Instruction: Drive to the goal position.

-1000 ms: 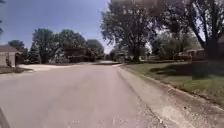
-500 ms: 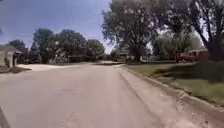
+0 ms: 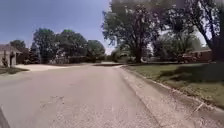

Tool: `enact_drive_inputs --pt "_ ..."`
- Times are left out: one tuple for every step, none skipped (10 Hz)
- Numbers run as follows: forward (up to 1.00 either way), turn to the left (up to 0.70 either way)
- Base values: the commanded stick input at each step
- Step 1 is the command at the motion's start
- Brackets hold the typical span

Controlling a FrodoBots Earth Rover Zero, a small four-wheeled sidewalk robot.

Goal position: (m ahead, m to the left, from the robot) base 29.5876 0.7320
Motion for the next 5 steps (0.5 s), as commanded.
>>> enact_drive_inputs --pt "0.7 0.0" --pt "0.7 0.0" --pt "0.7 0.0" --pt "0.7 0.0" --pt "0.7 0.0"
